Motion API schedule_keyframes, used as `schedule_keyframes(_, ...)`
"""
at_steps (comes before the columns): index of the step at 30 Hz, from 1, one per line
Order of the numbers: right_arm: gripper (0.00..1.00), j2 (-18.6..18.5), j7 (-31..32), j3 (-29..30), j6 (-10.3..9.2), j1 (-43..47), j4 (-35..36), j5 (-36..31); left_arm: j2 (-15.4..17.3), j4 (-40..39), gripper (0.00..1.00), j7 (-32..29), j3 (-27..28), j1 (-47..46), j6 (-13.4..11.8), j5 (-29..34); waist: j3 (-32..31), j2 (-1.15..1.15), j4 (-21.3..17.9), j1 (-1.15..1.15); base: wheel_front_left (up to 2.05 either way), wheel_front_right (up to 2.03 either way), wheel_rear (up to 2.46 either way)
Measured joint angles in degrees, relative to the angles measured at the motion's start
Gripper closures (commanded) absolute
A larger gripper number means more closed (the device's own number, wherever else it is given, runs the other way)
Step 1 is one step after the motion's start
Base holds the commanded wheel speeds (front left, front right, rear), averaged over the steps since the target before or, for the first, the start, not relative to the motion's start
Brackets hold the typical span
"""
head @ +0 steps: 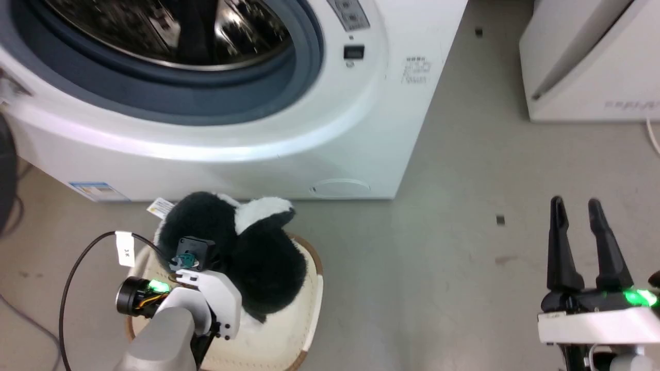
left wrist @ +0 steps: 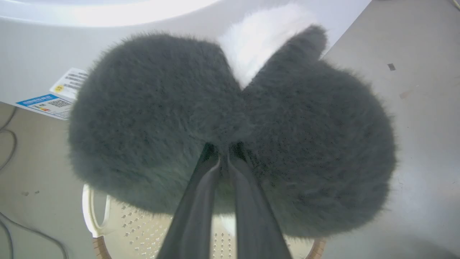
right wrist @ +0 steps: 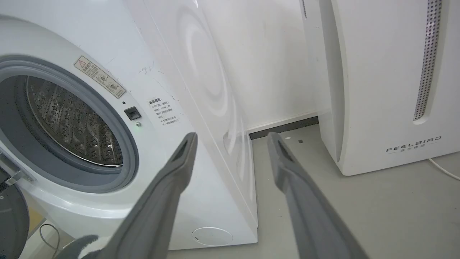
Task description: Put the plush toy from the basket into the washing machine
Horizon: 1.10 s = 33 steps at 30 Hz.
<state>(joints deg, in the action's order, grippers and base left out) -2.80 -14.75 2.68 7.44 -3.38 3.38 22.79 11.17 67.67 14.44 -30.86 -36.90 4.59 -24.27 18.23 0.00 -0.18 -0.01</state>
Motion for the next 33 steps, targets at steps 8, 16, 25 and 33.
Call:
schedule_keyframes(8,0.00,0.0,0.0,0.0,0.00,3.2,-0.3,-0.1,1.5,-12.0,1.00,0.2,2.2,5.2,-3.5,1.6,-6.3,0.00,1.1,0.00,0.00,0.00,0.00)
schedule_keyframes(16,0.00,0.0,0.0,-0.4,0.00,5.6,-0.2,-0.1,3.7,-22.0,1.00,0.2,5.7,9.1,-6.5,3.6,-10.4,0.00,1.5,-0.01,0.00,0.00,0.00)
schedule_keyframes(25,0.00,0.0,0.0,-1.5,0.00,5.6,0.7,-0.1,4.4,-29.2,1.00,0.2,10.1,8.5,-8.7,5.8,-9.4,0.00,0.5,0.00,0.00,0.00,0.00)
schedule_keyframes(33,0.00,0.0,0.0,-1.8,0.00,2.7,1.6,-0.1,7.4,-30.2,1.00,0.2,15.3,-0.7,-9.0,7.3,-3.8,0.00,-1.9,0.00,0.00,0.00,0.00)
